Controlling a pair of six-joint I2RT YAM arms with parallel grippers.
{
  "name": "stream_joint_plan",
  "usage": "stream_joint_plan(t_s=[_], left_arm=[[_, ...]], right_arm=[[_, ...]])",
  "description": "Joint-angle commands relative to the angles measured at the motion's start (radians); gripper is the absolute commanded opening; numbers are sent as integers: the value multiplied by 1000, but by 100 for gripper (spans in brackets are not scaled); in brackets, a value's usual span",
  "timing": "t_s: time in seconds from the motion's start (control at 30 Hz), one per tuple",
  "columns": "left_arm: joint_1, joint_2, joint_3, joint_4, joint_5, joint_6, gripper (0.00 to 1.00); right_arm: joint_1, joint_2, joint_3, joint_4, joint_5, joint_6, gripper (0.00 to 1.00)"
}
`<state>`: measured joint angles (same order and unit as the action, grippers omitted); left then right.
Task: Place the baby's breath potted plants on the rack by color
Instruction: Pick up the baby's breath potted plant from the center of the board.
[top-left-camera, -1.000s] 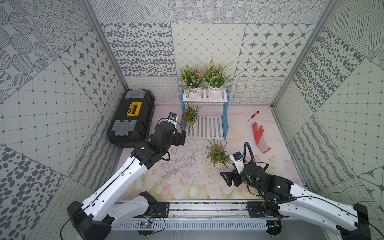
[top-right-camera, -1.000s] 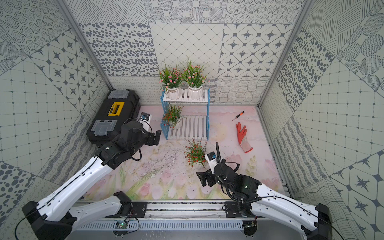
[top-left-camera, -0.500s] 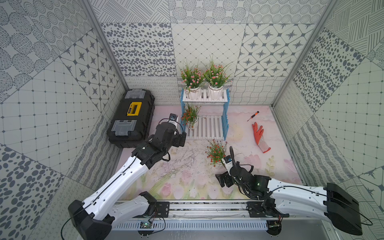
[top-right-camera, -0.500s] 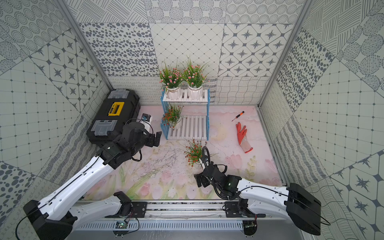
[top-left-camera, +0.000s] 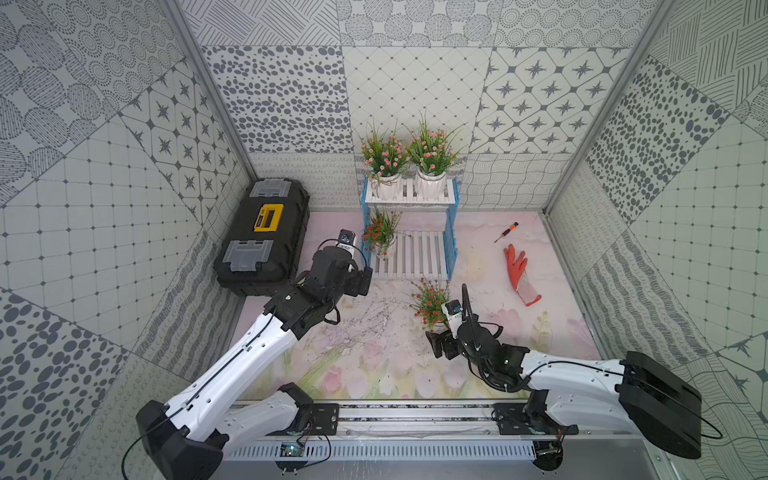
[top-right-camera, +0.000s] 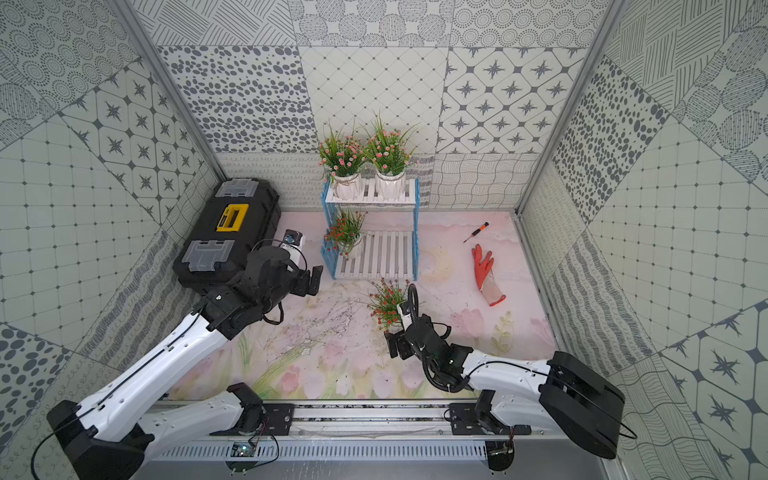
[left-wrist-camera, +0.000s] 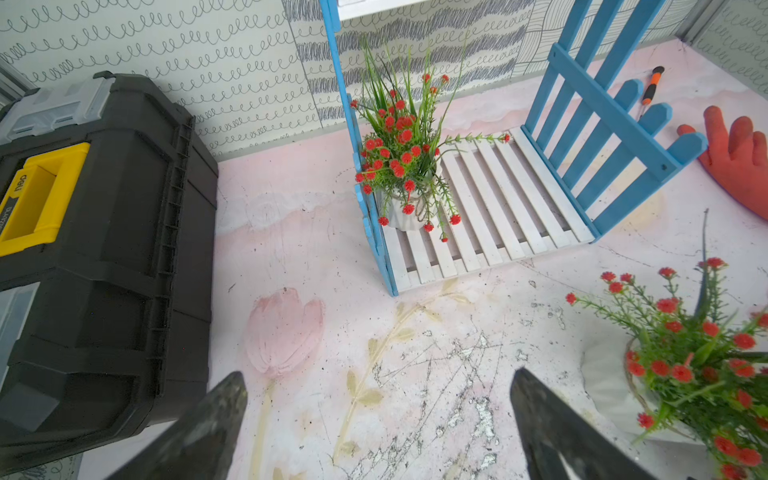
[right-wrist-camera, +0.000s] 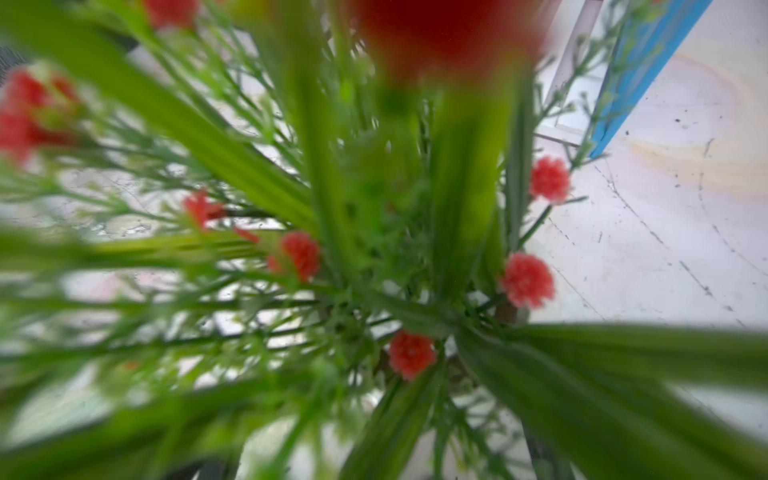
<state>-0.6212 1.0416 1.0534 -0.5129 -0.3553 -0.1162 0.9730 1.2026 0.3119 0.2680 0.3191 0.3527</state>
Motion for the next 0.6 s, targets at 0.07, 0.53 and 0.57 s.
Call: stream_joint_plan(t_s=[0.07, 0.53, 0.57], left_arm=[[6, -1, 13, -21, -17, 10, 99], [6, 13, 24, -33, -19, 15, 98], [6, 13, 24, -33, -19, 15, 99]], right_arm=[[-14, 84, 22, 160, -20, -60, 98], [-82, 309, 100, 352, -45, -161, 99], [-86, 318, 103, 363, -42, -164, 98]])
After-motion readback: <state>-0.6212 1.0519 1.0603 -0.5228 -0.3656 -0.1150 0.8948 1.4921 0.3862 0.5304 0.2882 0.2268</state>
